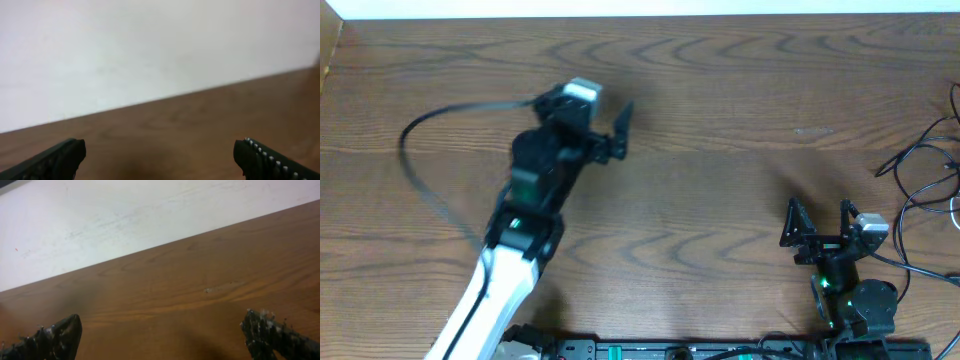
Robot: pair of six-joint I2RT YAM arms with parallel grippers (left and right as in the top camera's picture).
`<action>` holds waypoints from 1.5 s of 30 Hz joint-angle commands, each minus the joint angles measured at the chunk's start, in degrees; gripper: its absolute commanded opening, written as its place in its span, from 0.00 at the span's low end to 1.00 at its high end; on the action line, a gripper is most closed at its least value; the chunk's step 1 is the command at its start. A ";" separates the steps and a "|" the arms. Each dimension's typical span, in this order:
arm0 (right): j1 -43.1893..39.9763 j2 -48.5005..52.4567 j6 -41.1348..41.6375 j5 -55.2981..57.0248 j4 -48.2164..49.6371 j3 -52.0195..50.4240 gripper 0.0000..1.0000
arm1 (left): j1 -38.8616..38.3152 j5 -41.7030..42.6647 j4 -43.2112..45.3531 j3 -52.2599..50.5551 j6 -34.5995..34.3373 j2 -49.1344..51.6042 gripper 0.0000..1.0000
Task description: Untangle cables
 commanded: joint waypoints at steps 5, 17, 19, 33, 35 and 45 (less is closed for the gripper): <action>0.42 -0.42 -0.72 0.31 -0.26 -0.07 0.99 | 6.03 -1.31 7.48 -15.67 0.57 -13.64 1.00; 0.44 -0.42 -0.70 0.33 -0.28 -0.07 0.99 | 12.20 -3.50 27.06 -38.16 0.59 -29.77 1.00; 0.44 -0.42 -0.72 0.33 -0.26 -0.07 0.99 | 12.20 -5.20 27.80 -39.50 0.59 -31.50 1.00; 0.42 -0.42 -0.70 0.31 -0.26 -0.07 0.99 | 12.35 -10.86 10.19 -40.57 1.75 -47.60 1.00; 0.44 -0.42 -0.72 0.31 -0.28 -0.07 0.99 | 12.35 -10.99 6.47 -40.57 3.48 -51.25 1.00; 0.42 -0.42 -0.70 0.31 -0.28 -0.07 0.99 | 12.35 -11.39 -2.89 -40.57 5.95 -57.05 1.00</action>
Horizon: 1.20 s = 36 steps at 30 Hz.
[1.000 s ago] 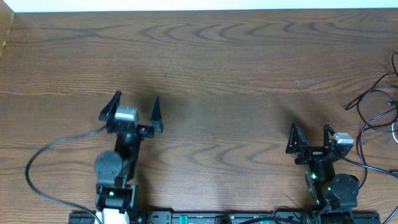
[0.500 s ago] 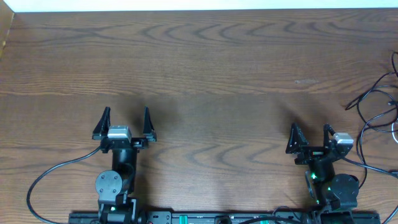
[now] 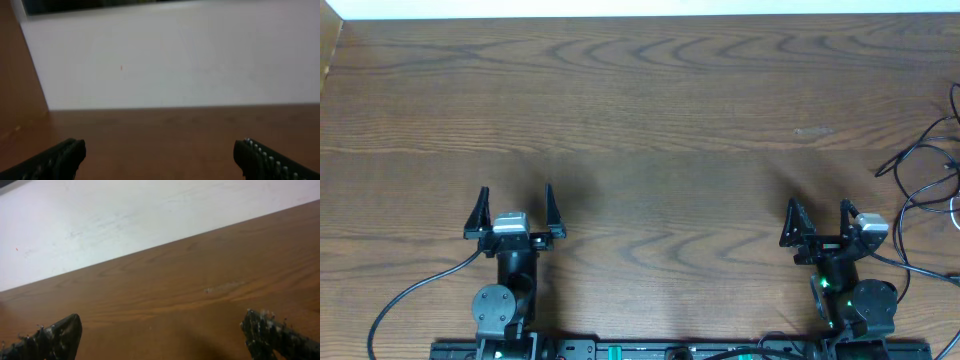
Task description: Untangle cables
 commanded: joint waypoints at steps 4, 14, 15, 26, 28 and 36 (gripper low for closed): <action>0.24 -0.39 -0.70 0.31 -0.24 -0.07 0.99 | 0.31 -0.76 -7.15 -0.15 2.21 -5.18 1.00; 0.22 -0.39 -0.72 0.31 -0.24 -0.07 0.99 | 0.61 -1.40 -14.62 -0.15 3.10 -7.61 1.00; 0.22 -0.39 -0.70 0.31 -0.24 -0.07 0.99 | 0.61 -1.42 -15.74 -0.15 3.10 -7.61 1.00; 0.24 -0.39 -0.70 0.31 -0.24 -0.07 0.99 | 0.61 -1.86 -21.79 -0.15 6.75 -7.61 1.00; 0.24 -0.39 -0.72 0.31 -0.24 -0.07 0.99 | 0.61 -1.88 -21.79 -0.15 7.74 -7.61 1.00; 0.24 -0.39 -0.72 0.31 -0.24 -0.07 0.99 | 0.61 -2.03 -21.75 -0.13 8.41 -7.61 1.00</action>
